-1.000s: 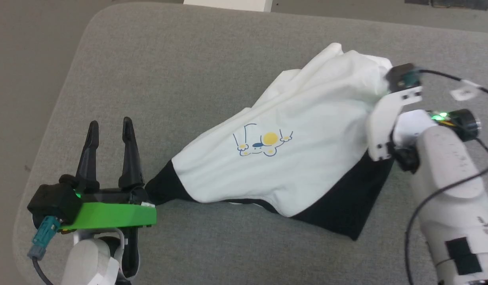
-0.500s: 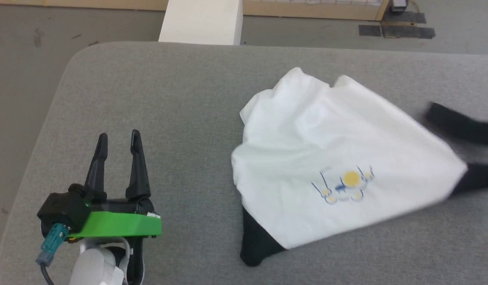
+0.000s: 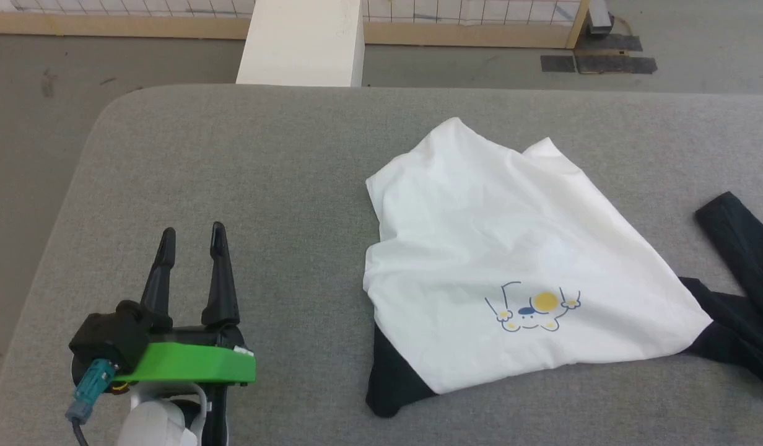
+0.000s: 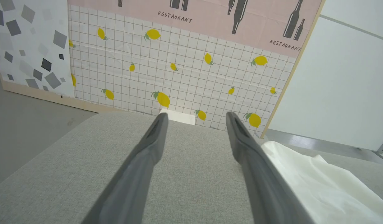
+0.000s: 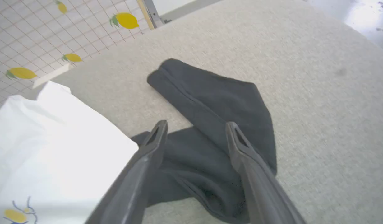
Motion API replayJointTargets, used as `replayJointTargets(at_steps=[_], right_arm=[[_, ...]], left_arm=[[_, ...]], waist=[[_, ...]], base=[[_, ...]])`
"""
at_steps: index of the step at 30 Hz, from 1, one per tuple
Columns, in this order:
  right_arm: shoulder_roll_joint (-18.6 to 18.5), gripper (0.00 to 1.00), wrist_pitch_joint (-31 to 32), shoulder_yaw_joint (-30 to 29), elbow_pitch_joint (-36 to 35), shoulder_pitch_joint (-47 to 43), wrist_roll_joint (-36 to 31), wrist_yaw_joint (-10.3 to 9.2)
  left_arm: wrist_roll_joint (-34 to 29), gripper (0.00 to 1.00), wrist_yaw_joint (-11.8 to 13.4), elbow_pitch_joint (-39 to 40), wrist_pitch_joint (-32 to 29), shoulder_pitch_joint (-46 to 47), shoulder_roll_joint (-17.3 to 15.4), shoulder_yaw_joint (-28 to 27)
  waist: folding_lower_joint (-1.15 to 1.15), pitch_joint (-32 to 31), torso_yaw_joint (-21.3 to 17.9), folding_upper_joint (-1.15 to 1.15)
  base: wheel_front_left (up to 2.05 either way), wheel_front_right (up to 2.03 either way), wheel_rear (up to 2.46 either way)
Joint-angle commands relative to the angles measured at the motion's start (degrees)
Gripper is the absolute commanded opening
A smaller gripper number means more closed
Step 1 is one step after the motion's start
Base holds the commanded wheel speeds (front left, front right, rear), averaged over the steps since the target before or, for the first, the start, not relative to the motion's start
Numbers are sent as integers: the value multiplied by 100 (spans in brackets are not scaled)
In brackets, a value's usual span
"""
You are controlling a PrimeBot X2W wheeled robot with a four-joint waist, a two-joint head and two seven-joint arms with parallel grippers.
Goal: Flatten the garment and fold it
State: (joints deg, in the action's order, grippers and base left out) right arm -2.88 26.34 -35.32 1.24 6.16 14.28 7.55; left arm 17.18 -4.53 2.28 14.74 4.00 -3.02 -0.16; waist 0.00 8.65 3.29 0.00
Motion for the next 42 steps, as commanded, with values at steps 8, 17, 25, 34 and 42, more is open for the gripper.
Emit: replayJointTargets(at_steps=[8,17,25,34,42], right_arm=[[0,100,307,1778,-11,887,-265,-6],[-234,100,1389,2775,1697,2880,-1704,-6],[-676,100,2103,3461,3031,3438,-2190,-6],[-913,0,2243,3413,3104,3674,-1673,-6],[-1170,0,1614,2192,2647,4610,-2356,-6]], left_arm=[[113,100,32,35,26,-22,13,167],[129,100,-12,136,26,299,14,338],[220,100,5,120,26,511,14,485],[261,100,39,105,26,587,14,558],[217,100,-16,89,26,715,14,653]], waist=[[0,60,32,0],[0,733,449,0],[0,1136,740,0],[0,1292,733,0],[0,1433,745,0]], base=[[0,0,0],[0,0,0],[0,0,0],[0,0,0],[0,0,0]])
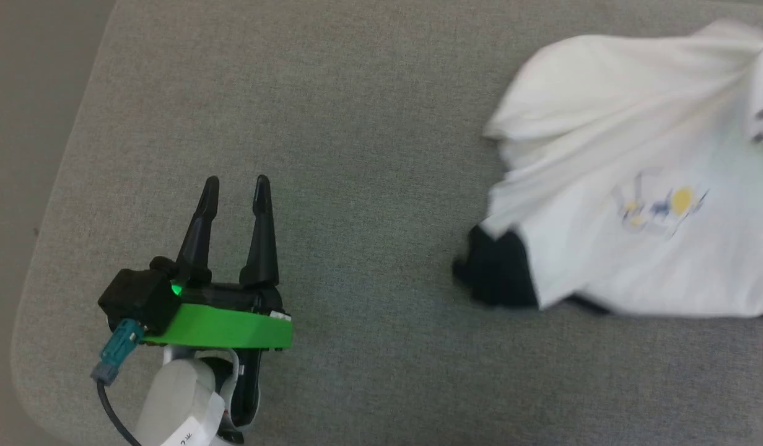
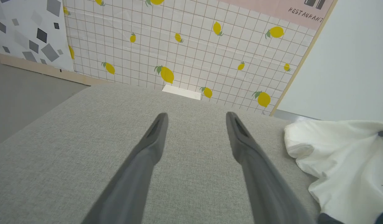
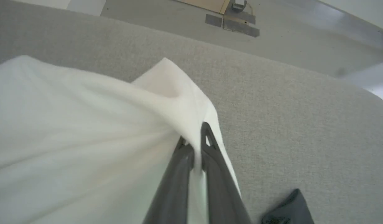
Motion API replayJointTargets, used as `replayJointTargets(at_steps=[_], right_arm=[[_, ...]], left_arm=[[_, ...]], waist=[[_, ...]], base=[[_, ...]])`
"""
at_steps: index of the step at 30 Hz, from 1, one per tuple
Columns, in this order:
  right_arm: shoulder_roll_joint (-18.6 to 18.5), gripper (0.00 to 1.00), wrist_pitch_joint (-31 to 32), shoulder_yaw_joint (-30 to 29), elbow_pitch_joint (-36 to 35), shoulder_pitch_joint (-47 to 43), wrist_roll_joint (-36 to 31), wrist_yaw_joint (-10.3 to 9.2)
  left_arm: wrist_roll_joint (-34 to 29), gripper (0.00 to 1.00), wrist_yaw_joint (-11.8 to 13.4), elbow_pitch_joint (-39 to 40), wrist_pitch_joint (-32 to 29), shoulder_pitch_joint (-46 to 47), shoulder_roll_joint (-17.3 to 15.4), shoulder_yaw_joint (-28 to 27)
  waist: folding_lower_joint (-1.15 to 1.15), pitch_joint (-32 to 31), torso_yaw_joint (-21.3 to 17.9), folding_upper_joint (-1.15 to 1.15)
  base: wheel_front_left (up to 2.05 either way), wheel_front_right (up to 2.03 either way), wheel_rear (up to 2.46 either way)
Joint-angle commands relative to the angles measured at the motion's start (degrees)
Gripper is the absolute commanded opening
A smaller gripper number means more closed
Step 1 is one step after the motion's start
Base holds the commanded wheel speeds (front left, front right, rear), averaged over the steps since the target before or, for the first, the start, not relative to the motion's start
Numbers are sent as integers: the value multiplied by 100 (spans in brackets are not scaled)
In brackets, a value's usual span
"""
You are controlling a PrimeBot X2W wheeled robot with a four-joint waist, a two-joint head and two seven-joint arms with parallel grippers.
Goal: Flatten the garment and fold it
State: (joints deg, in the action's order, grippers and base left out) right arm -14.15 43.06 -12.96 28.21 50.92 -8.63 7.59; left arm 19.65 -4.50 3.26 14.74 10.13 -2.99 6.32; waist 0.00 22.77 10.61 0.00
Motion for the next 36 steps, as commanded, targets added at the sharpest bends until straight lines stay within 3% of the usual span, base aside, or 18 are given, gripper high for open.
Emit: replayJointTargets(at_steps=[1,5,9,10,11,17,22,27,36], right_arm=[[-82,0,-114,-171,-92,247,-180,-10],[-308,0,-463,-610,-125,746,-629,-10],[-290,0,-567,-991,-40,963,-961,-10],[-236,38,-571,-1066,15,980,-977,-10],[-181,100,-604,-1130,53,988,-952,-10],[62,100,-1583,-1118,98,861,-371,-10],[324,100,-2707,-809,-112,215,647,-10],[624,100,-3457,-506,-756,-985,1516,-10],[1072,100,-4230,-461,-1986,-3206,1936,-10]], left_arm=[[-29,100,-26,-14,26,112,11,18],[-29,100,-41,-22,26,140,12,78],[-22,100,-43,-43,26,149,12,98],[-21,100,-41,-51,26,145,12,101],[-22,100,-37,-60,26,140,12,103],[-12,100,-21,-121,26,91,12,119],[-47,100,-12,-194,26,-22,12,91],[-87,100,-4,-279,26,-208,12,2],[-129,100,3,-418,26,-586,12,-79]], waist=[[0,39,24,0],[0,108,62,0],[0,128,69,0],[0,121,63,0],[0,103,56,0],[0,-143,8,0],[0,-513,-110,0],[0,-959,-306,0],[0,-1594,-727,0]], base=[[0,0,0],[0,0,0],[0,0,0],[0,0,0],[0,0,0],[0,0,0],[0,0,0],[0,0,0],[0,0,0]])
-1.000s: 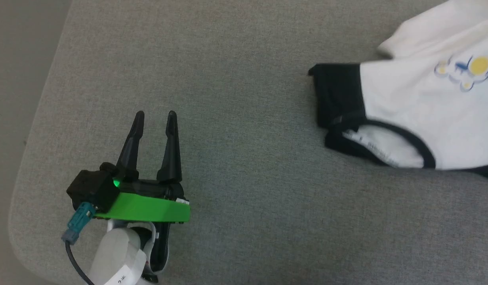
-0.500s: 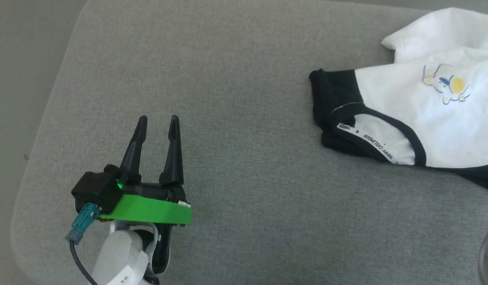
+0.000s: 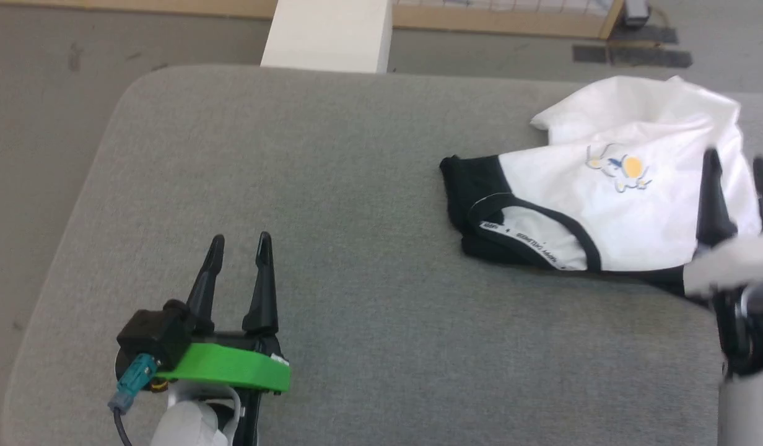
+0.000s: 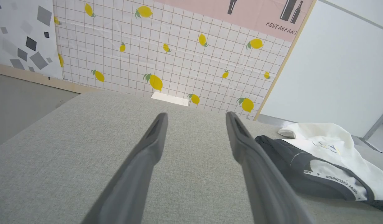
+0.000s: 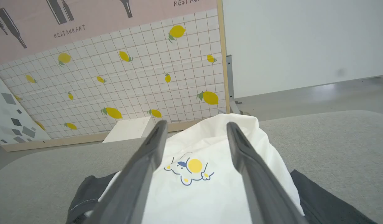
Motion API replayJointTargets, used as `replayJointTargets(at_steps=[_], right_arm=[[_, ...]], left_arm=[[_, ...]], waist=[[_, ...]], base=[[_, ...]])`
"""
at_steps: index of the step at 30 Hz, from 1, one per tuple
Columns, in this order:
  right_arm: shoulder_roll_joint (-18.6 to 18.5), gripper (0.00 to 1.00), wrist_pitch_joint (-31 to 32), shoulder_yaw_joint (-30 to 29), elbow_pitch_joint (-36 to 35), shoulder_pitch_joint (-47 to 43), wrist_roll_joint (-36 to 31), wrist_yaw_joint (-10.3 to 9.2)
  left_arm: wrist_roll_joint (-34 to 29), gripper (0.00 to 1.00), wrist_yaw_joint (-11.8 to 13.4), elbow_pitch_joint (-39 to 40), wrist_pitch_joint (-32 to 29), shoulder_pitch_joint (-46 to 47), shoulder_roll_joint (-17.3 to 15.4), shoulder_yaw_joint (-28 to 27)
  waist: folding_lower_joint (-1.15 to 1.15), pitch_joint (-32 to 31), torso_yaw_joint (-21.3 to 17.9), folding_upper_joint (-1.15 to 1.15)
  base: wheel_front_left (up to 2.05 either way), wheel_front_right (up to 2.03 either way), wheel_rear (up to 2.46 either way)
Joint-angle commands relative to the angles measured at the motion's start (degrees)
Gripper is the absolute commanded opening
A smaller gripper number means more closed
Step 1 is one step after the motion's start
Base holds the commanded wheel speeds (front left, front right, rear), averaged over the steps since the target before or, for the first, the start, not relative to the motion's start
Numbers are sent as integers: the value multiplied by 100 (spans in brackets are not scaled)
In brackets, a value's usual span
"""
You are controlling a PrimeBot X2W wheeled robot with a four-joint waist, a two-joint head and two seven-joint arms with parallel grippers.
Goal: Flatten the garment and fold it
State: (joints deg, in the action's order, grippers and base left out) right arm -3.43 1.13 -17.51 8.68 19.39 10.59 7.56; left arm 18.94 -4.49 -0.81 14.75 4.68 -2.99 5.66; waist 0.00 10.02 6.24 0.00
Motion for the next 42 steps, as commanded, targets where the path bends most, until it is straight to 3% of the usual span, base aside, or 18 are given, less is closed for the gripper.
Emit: replayJointTargets(at_steps=[1,4,7,14,18,22,30,42], right_arm=[[24,100,-48,1,-159,-307,40,-8],[49,100,-99,27,-393,-856,86,-8],[53,100,-164,64,-439,-1349,574,-8],[54,100,-383,92,-449,-1803,1001,-8],[55,100,-434,120,-492,-1744,1025,-8],[55,100,-477,169,-478,-1667,1072,-8],[55,100,-639,323,-255,-1569,1227,-8],[55,100,-868,384,-50,-1428,1324,-8]], left_arm=[[-67,100,3,-33,25,-74,12,-12],[-50,100,28,-56,25,-153,12,19],[-31,100,35,-121,25,-203,12,68],[179,100,27,-438,-100,-47,12,291],[298,100,-49,-852,-575,455,12,568],[534,100,-45,-1465,-1485,1205,12,963],[893,100,385,-2712,-3739,2508,12,1707],[856,100,364,-3274,-3792,3000,-19,1816]], waist=[[0,-361,-334,0],[0,-451,-456,0],[0,-528,-550,0],[0,-451,-832,0],[0,-316,-1025,0],[0,-163,-1198,0],[0,185,-1577,0],[0,549,-1807,0]], base=[[0,0,0],[0,0,0],[0,0,0],[0,0,0],[0,0,0],[0,0,0],[0,0,0],[0,0,0]])
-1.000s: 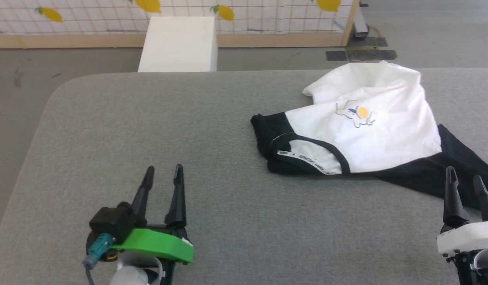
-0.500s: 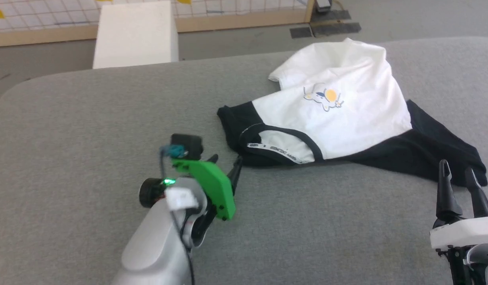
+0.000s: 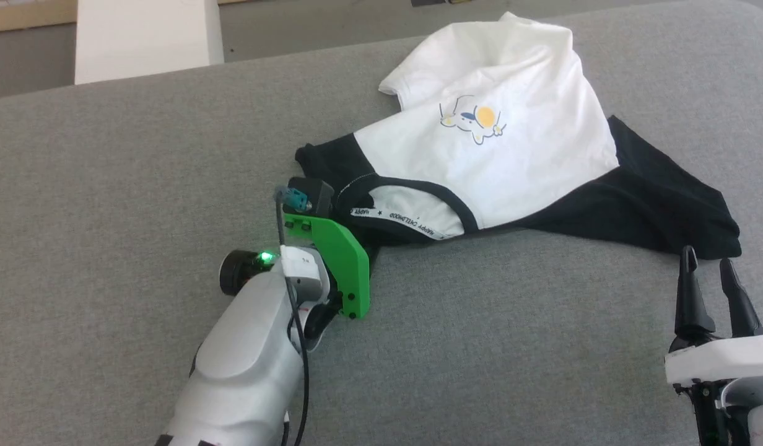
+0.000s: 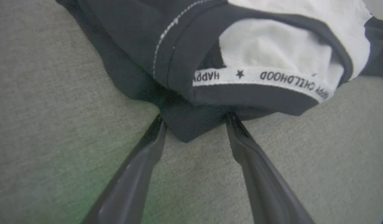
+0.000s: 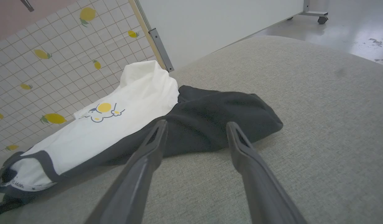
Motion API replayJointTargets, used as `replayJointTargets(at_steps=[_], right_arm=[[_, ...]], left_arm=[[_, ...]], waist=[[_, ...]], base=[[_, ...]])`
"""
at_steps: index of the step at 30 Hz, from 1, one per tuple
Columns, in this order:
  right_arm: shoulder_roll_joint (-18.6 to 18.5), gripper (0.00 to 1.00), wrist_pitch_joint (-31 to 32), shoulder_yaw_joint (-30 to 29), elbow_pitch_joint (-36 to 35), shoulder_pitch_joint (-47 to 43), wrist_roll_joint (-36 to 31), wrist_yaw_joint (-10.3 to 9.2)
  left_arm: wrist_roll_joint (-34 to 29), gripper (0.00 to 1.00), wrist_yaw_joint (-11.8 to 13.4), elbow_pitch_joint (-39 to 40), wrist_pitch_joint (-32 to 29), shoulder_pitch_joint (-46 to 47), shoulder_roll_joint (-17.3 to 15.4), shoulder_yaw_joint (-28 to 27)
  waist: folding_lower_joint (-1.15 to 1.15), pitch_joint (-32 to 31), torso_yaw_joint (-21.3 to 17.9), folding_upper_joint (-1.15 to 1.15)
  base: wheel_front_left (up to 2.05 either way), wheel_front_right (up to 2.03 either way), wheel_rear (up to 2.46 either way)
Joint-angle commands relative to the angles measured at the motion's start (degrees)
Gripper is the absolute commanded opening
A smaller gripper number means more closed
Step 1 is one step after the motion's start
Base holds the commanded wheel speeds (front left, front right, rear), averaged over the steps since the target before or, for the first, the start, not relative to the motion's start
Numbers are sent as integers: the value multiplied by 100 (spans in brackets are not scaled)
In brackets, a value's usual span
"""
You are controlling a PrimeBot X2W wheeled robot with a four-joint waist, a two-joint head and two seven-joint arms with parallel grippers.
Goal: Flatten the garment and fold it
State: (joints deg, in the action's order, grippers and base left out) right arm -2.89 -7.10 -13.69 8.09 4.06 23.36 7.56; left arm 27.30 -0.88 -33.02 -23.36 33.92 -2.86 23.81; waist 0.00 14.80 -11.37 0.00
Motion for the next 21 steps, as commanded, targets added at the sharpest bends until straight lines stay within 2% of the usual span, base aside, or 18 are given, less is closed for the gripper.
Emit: replayJointTargets(at_steps=[1,2,3,7,11,16,21], right_arm=[[1,100,-57,-2,16,113,47,-8],[1,100,-69,-6,26,123,46,-8],[1,100,-75,-7,36,131,39,-8],[1,100,-87,-22,83,152,8,-8],[2,100,-107,-63,116,146,-18,-8],[2,100,-87,-95,136,146,-76,-8],[2,100,-34,-65,133,155,-118,-8]], left_arm=[[46,100,9,-62,75,85,-31,-25],[66,42,-10,-73,146,105,-29,-35],[83,0,-28,-86,199,118,-28,-37],[164,0,-113,-152,317,154,-21,5],[167,0,-57,-129,639,238,-65,-87],[247,0,269,0,1346,335,-321,-604],[453,0,620,137,1955,247,-713,-1297]], waist=[[0,85,-41,0],[0,100,-33,0],[0,107,-23,0],[0,93,78,0],[0,6,304,0],[0,-211,666,0],[0,-418,945,0]], base=[[0,0,0],[0,0,0],[0,0,0],[0,0,0],[0,0,0],[0,0,0],[0,0,0]])
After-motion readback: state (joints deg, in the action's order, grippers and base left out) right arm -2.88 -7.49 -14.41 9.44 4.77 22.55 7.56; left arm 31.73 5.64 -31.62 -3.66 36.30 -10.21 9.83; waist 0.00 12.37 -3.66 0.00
